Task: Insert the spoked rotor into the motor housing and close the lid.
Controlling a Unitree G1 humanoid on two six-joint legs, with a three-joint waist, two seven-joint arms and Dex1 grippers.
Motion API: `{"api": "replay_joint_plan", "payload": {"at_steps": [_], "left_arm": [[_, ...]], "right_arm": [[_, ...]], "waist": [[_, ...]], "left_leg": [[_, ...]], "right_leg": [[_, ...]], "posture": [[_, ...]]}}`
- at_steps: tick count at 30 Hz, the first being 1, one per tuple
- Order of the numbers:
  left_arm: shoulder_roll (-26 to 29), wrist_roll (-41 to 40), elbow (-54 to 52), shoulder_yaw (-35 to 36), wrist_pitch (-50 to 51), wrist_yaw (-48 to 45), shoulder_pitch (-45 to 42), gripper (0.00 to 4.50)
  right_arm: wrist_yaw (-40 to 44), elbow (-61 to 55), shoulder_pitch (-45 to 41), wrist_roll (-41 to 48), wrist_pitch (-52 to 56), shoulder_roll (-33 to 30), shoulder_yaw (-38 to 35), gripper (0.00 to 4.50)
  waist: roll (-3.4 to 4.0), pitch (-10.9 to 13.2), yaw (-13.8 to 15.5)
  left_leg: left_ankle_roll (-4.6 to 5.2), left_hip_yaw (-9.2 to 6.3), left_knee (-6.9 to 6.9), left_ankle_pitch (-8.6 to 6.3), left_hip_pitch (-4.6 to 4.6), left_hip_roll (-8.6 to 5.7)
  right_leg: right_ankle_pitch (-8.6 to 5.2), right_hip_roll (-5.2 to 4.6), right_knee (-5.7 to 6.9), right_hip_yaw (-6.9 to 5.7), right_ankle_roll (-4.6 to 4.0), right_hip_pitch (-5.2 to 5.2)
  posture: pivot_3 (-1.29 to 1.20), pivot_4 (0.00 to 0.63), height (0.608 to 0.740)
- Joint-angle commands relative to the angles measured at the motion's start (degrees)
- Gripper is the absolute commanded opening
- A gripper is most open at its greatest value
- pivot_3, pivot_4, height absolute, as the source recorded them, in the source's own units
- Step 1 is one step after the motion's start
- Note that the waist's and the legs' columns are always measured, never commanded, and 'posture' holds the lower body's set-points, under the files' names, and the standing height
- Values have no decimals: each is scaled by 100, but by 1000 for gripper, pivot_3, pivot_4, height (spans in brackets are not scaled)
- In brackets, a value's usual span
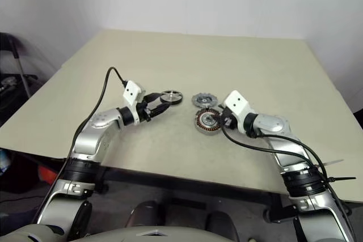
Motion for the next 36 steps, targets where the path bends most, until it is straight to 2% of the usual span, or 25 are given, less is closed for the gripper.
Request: {"api": "replay_joint_plan", "payload": {"at_steps": [1,10,18,28,32,36], "left_arm": [[82,-77,-236,25,1,98,-55,3123],[137,-65,-124,-42,-35,138,-87,3123],[115,-35,-73,-197,-92,142,15,3123],[133,4,13,-320,-175,110,1,3123],[139,-6,-82,-327,-137,148,58,3123],[169,-13,-150,-301,-114,182,119,3123]], "right_arm": [[110,-14,-163,-28,-174,79,104,2207],[-26,467,-76,-290,-415,361,320,2207],[327,-63,-84,93,-304,161,-55,2207],[199,429,-250,-44,-488,197,-78,2207],[94,954,-212,-130,-702,417,37,2207],[150,770,-156,-105,-722,403,11,2207]], "waist": [[0,0,1],[0,0,0],[-1,0,4],[-1,0,4],[-2,-1,0],[-1,-2,-5]], "left_leg": [[-3,0,-5,2,0,0],[-4,0,-9,3,-5,1],[-7,0,-8,5,-1,1],[-10,0,-8,7,-1,2],[-10,0,-7,7,2,5],[-10,1,-7,7,4,4]], "right_leg": [[0,2,0,1,0,-2],[0,6,-1,1,0,-10],[0,6,0,2,0,-6],[0,8,3,3,0,-6],[0,10,3,2,-1,-4],[0,11,5,4,-1,-2]], "posture": [[0,0,740],[0,0,740],[0,0,740],[0,0,740],[0,0,740],[0,0,740]]}}
